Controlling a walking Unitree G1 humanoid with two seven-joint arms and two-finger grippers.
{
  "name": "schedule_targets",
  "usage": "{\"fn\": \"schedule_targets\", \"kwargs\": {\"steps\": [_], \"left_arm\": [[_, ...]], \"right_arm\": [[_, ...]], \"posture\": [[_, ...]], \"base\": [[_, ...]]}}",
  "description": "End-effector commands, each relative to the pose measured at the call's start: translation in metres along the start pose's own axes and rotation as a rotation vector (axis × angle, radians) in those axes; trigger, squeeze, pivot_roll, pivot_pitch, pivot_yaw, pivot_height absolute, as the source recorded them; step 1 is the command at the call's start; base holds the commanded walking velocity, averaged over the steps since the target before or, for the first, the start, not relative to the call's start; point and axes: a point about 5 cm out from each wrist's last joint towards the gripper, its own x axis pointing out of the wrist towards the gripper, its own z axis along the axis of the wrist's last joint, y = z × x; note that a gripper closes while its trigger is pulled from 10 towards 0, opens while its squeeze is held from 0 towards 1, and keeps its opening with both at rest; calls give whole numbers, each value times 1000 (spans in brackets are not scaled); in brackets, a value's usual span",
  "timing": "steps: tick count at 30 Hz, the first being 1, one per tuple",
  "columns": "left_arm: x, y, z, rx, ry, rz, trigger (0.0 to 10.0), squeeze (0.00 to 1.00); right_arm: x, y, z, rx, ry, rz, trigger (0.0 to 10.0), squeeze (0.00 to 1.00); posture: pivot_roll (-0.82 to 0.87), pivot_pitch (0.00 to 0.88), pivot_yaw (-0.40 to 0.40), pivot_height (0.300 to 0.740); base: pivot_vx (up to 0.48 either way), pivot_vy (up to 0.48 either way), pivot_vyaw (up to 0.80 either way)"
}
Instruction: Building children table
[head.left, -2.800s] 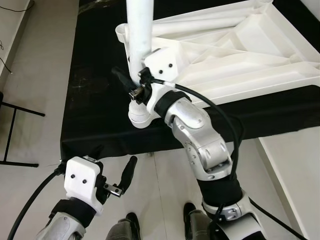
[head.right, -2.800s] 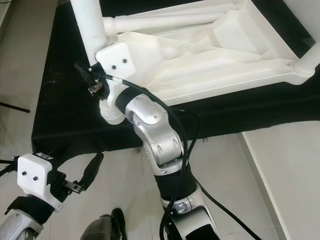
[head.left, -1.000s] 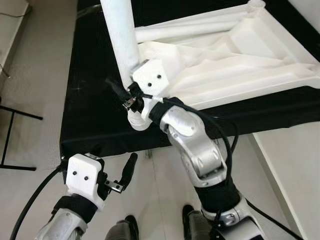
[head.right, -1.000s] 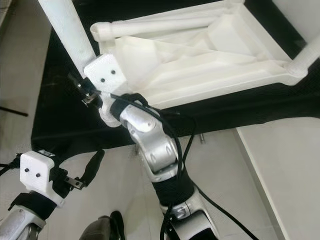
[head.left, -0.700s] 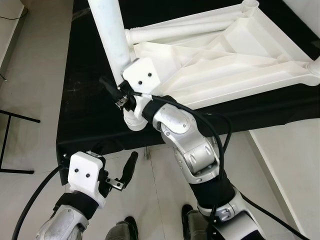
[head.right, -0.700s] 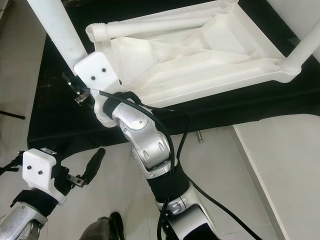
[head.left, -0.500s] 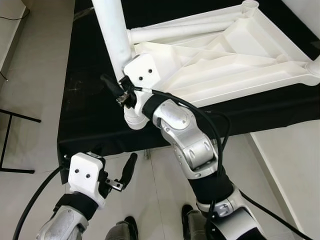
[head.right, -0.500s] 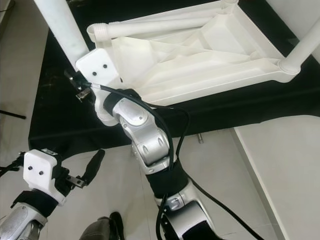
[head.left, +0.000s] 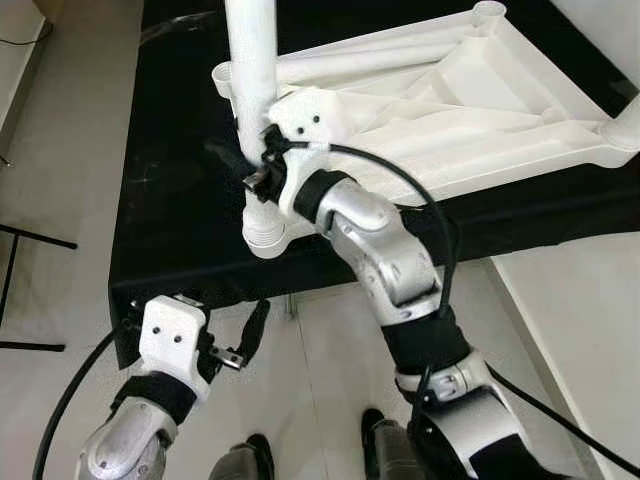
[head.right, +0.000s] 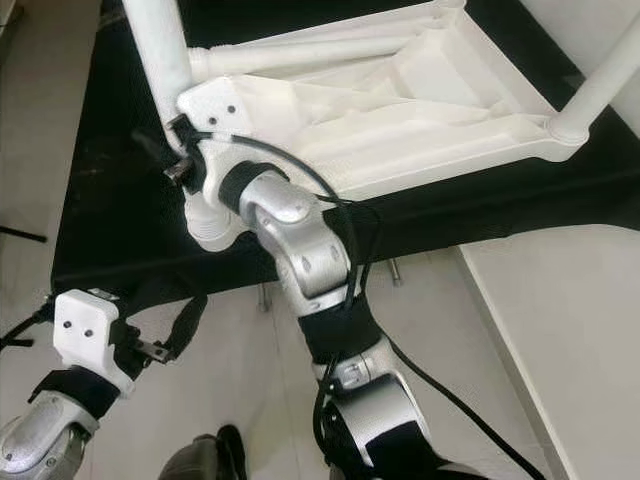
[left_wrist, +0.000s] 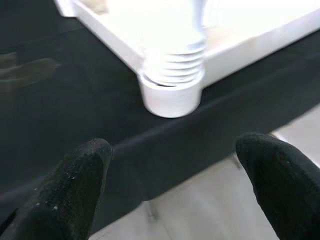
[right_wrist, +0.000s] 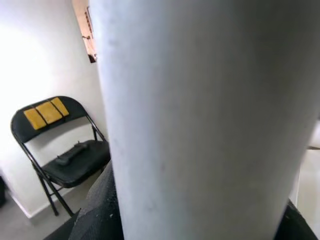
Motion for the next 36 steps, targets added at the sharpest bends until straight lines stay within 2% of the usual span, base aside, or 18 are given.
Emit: {"fn": "schedule_targets", "kwargs": {"steps": [1, 7, 9, 10, 12, 13, 15, 16, 18, 22, 25, 28, 29, 32, 33, 34, 36], "left_arm": [[-2, 4, -5, 10, 21, 35, 10000, 0], [2, 10, -5, 44, 19, 85, 10000, 0], [9, 17, -3, 49, -3, 129, 10000, 0], [9, 17, -3, 49, -3, 129, 10000, 0], [16, 22, 4, 63, -38, 159, 10000, 0], [16, 22, 4, 63, -38, 159, 10000, 0], [23, 23, 13, 61, -82, 157, 10000, 0], [23, 23, 13, 61, -82, 157, 10000, 0], [28, 24, 21, 62, -117, 149, 10000, 0], [35, 27, 35, 61, -167, 150, 10000, 0], [41, 28, 50, 56, -221, 136, 10000, 0], [42, 28, 52, 55, -229, 133, 10000, 0], [46, 26, 64, 42, -276, 109, 10000, 0], [52, 16, 89, 22, -369, 27, 10000, 0], [53, 14, 92, 21, -377, 11, 10000, 0], [53, 14, 92, 21, -377, 11, 10000, 0], [55, 8, 96, 0, -394, -29, 10000, 0]], "right_arm": [[5, 7, -5, 42, 7, 50, 10000, 0], [5, -1, 11, 87, -75, 65, 10000, 0], [3, -7, 18, 149, -122, 69, 10000, 0], [3, -7, 18, 149, -122, 69, 10000, 0], [0, -13, 24, 220, -166, 67, 10000, 0], [0, -13, 24, 220, -166, 67, 10000, 0], [-5, -20, 30, 304, -217, 71, 10000, 0], [-5, -20, 30, 304, -217, 71, 10000, 0], [-8, -25, 34, 361, -253, 80, 10000, 0], [-11, -29, 36, 372, -265, 82, 10000, 0], [-13, -33, 32, 265, -219, 81, 10000, 0], [-14, -33, 31, 245, -209, 82, 10000, 0], [-15, -40, 21, 133, -132, 29, 10000, 0], [-21, -66, 2, -104, 39, -129, 10000, 0], [-23, -71, 0, -150, 65, -157, 10000, 0], [-23, -71, 0, -150, 65, -157, 10000, 0], [-26, -78, -4, -212, 111, -184, 10000, 0]], "posture": [[29, 267, 19, 740], [29, 239, 14, 740], [29, 220, 10, 740], [29, 220, 10, 740], [25, 210, 13, 740], [25, 210, 13, 740], [15, 196, 21, 740], [15, 196, 21, 740], [11, 189, 25, 740], [7, 182, 25, 740], [7, 177, 25, 740], [7, 176, 25, 740], [-1, 161, 21, 740], [-5, 153, 18, 740], [-8, 148, 18, 740], [-8, 148, 18, 740], [-11, 143, 16, 740]], "base": [[0, 0, 0], [0, 0, 0], [0, 0, 0], [0, 0, 0], [0, 0, 0], [0, 0, 0], [0, 0, 0], [0, 0, 0], [0, 0, 0], [0, 0, 0], [0, 0, 0], [0, 0, 0], [0, 0, 0], [0, 0, 0], [0, 0, 0], [0, 0, 0], [0, 0, 0]]}}
